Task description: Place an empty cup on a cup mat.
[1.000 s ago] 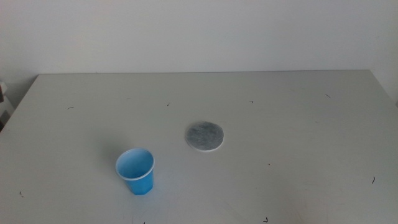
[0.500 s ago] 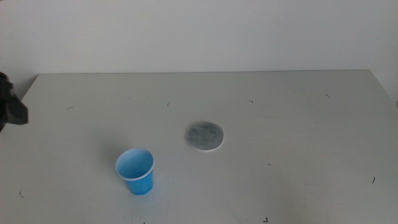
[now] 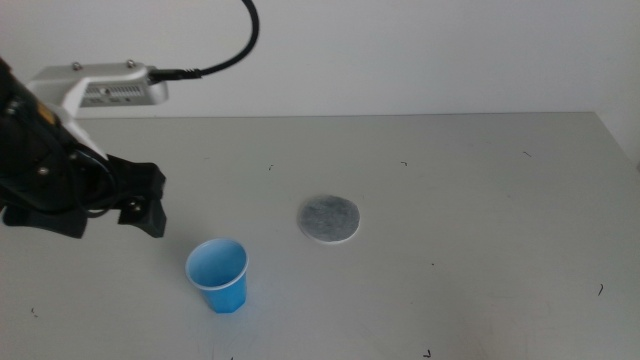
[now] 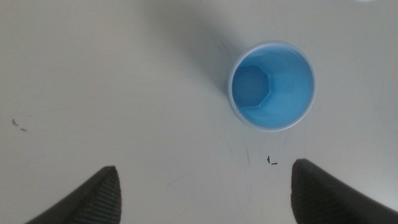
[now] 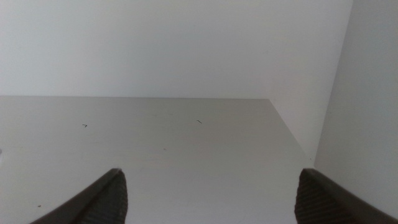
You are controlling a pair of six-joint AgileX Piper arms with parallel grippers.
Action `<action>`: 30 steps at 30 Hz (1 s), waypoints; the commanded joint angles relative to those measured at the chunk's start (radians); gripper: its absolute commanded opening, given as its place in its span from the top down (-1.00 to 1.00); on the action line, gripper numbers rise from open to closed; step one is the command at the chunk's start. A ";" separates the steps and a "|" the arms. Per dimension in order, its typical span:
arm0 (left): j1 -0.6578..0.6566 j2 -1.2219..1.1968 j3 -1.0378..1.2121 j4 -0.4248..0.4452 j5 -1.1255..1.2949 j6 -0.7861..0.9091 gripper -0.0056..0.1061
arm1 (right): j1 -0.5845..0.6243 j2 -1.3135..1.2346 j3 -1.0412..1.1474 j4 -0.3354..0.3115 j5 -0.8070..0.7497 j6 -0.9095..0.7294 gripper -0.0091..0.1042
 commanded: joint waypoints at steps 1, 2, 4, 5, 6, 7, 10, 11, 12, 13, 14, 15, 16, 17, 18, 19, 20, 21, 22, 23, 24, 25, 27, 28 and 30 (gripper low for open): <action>-0.039 0.021 -0.034 -0.001 -0.051 -0.019 -0.99 | -0.001 -0.019 -0.012 -0.009 -0.078 -0.008 -0.82; -0.050 0.041 -0.034 -0.001 -0.061 -0.019 -0.99 | -0.001 -0.019 -0.012 -0.009 -0.078 -0.008 -0.82; -0.074 0.083 -0.034 -0.001 -0.089 -0.019 -0.99 | -0.001 -0.019 -0.012 -0.009 -0.078 -0.008 -0.82; -0.083 0.101 -0.034 -0.001 -0.098 -0.019 -0.99 | -0.001 -0.019 -0.012 -0.009 -0.078 -0.008 -0.82; -0.091 0.123 -0.034 0.000 -0.103 -0.019 -0.99 | -0.001 -0.019 -0.012 -0.009 -0.078 -0.008 -0.82; -0.097 0.144 -0.034 0.000 -0.108 -0.019 -0.99 | -0.001 -0.019 -0.012 -0.009 -0.078 -0.008 -0.82; -0.097 0.199 -0.034 0.000 -0.121 -0.029 -0.99 | -0.001 -0.019 -0.012 -0.009 -0.078 -0.008 -0.82; -0.097 0.218 -0.034 0.003 -0.125 -0.029 -0.99 | -0.001 -0.019 -0.012 -0.009 -0.078 -0.008 -0.82; -0.097 0.238 -0.034 0.007 -0.131 -0.029 -0.99 | -0.001 -0.019 -0.012 -0.009 -0.078 -0.008 -0.82; -0.097 0.256 -0.034 0.007 -0.135 -0.029 -0.99 | -0.001 -0.019 -0.012 -0.009 -0.078 -0.008 -0.82; -0.097 0.271 -0.034 0.007 -0.142 -0.029 -0.99 | -0.001 -0.019 -0.012 -0.009 -0.078 -0.008 -0.82; -0.097 0.289 -0.034 0.008 -0.151 -0.029 -0.99 | -0.001 -0.019 -0.012 -0.009 -0.078 -0.008 -0.82; -0.097 0.307 -0.034 0.008 -0.158 -0.029 -0.99 | -0.001 -0.019 -0.012 -0.009 -0.078 -0.008 -0.82; -0.097 0.321 -0.034 0.008 -0.165 -0.029 -0.99 | -0.001 -0.019 -0.012 -0.009 -0.078 -0.008 -0.82; -0.097 0.337 -0.034 0.008 -0.177 -0.029 -0.99 | -0.001 -0.019 -0.012 -0.009 -0.078 -0.008 -0.82; -0.097 0.354 -0.034 0.008 -0.188 -0.029 -0.99 | -0.001 -0.019 -0.012 -0.009 -0.078 -0.008 -0.82; -0.097 0.369 -0.034 0.008 -0.200 -0.028 -0.98 | -0.001 -0.019 -0.012 -0.009 -0.078 -0.008 -0.82; -0.097 0.381 -0.034 0.007 -0.209 -0.027 -0.98 | -0.001 -0.019 -0.012 -0.009 -0.078 -0.008 -0.82; -0.097 0.394 -0.034 0.007 -0.215 -0.027 -0.98 | -0.001 -0.019 -0.012 -0.009 -0.078 -0.008 -0.82; -0.097 0.406 -0.034 0.007 -0.219 -0.027 -0.97 | -0.001 -0.019 -0.012 -0.009 -0.078 -0.008 -0.82; -0.097 0.418 -0.034 0.007 -0.220 -0.027 -0.95 | -0.001 -0.019 -0.012 -0.009 -0.078 -0.008 -0.82; -0.097 0.426 -0.034 0.006 -0.224 -0.027 -0.89 | -0.001 -0.019 -0.012 -0.009 -0.078 -0.008 -0.82; -0.097 0.436 -0.034 0.006 -0.227 -0.027 -0.69 | -0.001 -0.019 -0.012 -0.009 -0.078 -0.008 -0.82; -0.097 0.441 -0.034 0.006 -0.227 -0.027 -0.53 | -0.001 -0.019 -0.012 -0.009 -0.078 -0.008 -0.82; -0.097 0.441 -0.034 0.005 -0.227 -0.027 -0.19 | -0.001 -0.019 -0.012 -0.009 -0.078 -0.008 -0.82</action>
